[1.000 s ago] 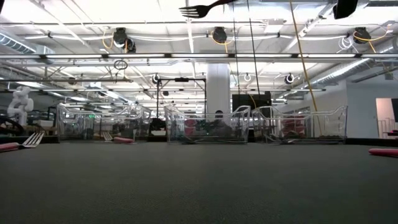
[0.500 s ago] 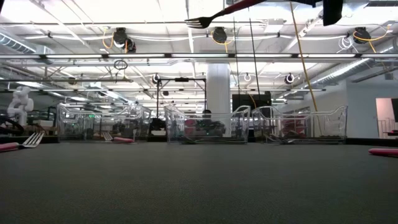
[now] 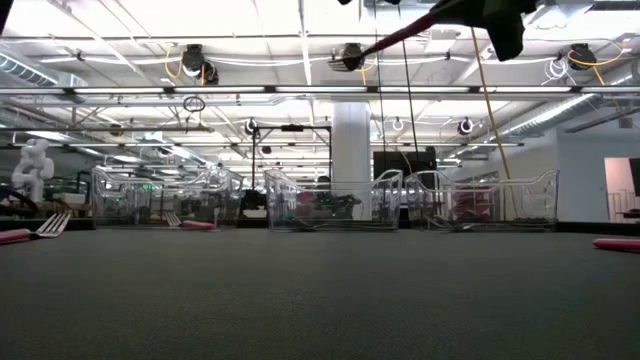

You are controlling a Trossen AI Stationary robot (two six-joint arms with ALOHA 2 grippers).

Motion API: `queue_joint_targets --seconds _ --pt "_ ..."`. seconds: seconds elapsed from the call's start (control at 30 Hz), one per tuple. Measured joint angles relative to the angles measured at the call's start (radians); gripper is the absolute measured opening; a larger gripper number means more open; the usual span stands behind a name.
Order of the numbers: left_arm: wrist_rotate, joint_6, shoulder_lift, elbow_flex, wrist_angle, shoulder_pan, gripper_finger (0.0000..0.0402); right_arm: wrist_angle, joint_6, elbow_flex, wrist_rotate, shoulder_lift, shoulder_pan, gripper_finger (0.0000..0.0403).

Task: Sort silverware by color (type)
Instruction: Put the pink fork into the left transparent bin

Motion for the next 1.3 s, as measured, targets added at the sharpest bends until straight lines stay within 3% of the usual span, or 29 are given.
queue_joint_targets --seconds 0.13,0.57,0.97,1.13,1.3 --pt "0.000 0.000 0.000 0.000 0.007 0.012 0.0173 0.000 0.045 0.000 -0.013 0.001 0.000 0.0026" --pt "0.030 0.009 0.000 0.000 0.004 0.020 0.0173 -0.015 0.154 0.000 -0.214 0.010 -0.003 0.0026" --pt "0.053 -0.015 0.018 0.002 0.014 0.059 0.0173 -0.020 0.160 0.000 -0.213 0.014 -0.011 0.0027" --pt "0.039 0.064 0.052 -0.001 0.041 0.074 0.0173 -0.034 0.159 0.000 -0.213 0.015 -0.011 0.0027" --pt "0.029 0.208 0.094 0.000 0.181 0.076 0.0173 -0.050 0.167 0.000 -0.214 0.015 -0.016 0.0027"
